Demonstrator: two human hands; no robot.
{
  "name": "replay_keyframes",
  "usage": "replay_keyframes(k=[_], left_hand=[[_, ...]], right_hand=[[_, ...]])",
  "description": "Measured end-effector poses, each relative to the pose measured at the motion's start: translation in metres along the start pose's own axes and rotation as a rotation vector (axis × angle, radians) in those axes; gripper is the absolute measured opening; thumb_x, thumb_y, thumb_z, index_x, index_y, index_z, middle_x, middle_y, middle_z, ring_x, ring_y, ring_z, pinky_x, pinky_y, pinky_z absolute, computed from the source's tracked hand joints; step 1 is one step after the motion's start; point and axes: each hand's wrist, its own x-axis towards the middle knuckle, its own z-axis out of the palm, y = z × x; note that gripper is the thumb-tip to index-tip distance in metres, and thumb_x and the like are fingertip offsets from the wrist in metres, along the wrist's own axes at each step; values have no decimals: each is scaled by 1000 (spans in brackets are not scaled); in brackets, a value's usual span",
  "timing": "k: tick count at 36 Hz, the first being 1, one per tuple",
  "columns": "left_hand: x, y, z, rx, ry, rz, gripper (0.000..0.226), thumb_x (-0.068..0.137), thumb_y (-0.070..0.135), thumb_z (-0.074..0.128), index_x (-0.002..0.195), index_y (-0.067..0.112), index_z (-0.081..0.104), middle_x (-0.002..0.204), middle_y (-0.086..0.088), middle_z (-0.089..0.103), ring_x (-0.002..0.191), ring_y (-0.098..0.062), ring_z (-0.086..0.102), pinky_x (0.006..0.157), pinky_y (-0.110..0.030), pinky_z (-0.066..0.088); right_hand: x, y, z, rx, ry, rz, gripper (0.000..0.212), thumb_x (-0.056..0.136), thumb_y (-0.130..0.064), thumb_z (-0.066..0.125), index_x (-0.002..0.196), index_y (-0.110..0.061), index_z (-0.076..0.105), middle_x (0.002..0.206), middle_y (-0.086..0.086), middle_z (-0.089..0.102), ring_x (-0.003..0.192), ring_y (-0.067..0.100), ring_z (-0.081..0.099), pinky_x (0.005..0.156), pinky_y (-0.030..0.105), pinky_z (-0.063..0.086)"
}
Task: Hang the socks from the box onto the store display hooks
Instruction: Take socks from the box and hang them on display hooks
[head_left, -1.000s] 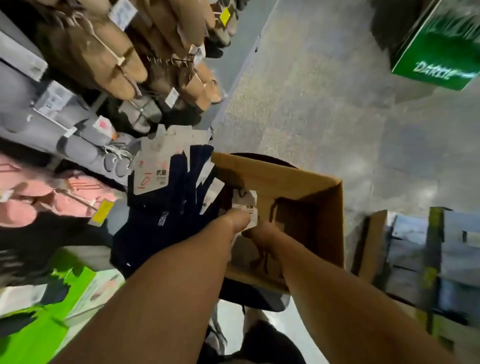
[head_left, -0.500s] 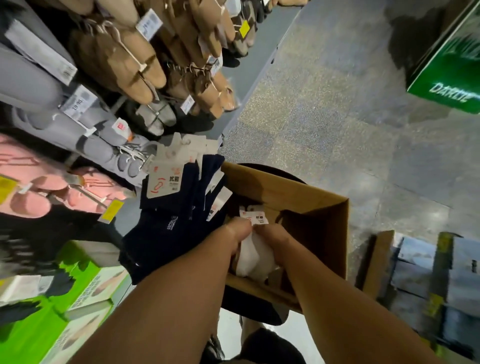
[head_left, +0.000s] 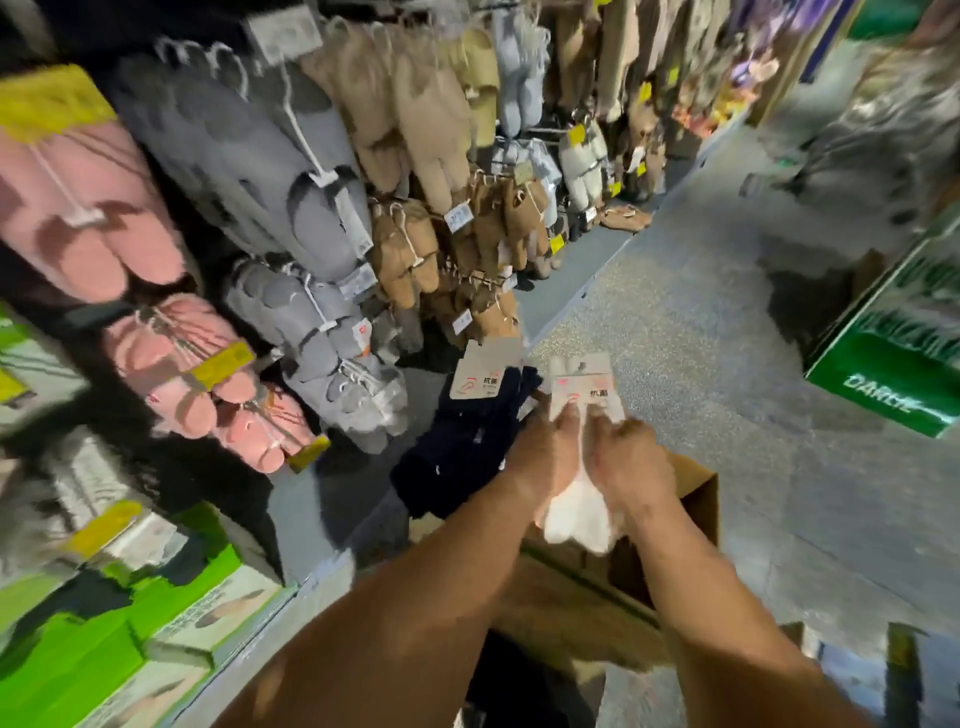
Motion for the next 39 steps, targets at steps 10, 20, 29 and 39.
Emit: replay_keyframes(k=[10, 20, 29, 39], left_hand=[[-203, -57, -203, -15, 585, 228, 49, 108, 42, 35, 139, 6, 47, 137, -14, 55, 126, -29, 52, 86, -23, 34], [-464, -213, -387, -88, 1245, 58, 43, 104, 49, 43, 124, 12, 53, 120, -11, 69, 112, -33, 63, 83, -35, 46], [-654, -317, -491, -140, 1685, -25, 41, 104, 45, 44, 124, 11, 55, 123, -14, 68, 114, -32, 62, 85, -34, 45], [-807, -383, -631, -196, 1717, 144, 31, 105, 44, 46, 121, 20, 58, 117, 8, 69, 107, -10, 64, 87, -30, 46]], right_hand=[[-206, -146, 92, 205, -32, -549, 59, 99, -54, 40, 132, -6, 52, 122, 19, 64, 114, 38, 60, 88, 37, 46], [-486, -251, 257, 98, -426, -1251, 39, 80, -11, 38, 106, 4, 63, 78, 27, 60, 56, 38, 61, 46, 32, 48], [-723, -313, 349, 258, -758, -1262, 46, 100, -49, 41, 119, -11, 59, 119, 19, 66, 111, 37, 60, 90, 39, 45], [-899, -404, 421, 426, -857, -1339, 41, 100, -46, 43, 119, -13, 60, 123, 13, 66, 114, 33, 59, 89, 36, 45]])
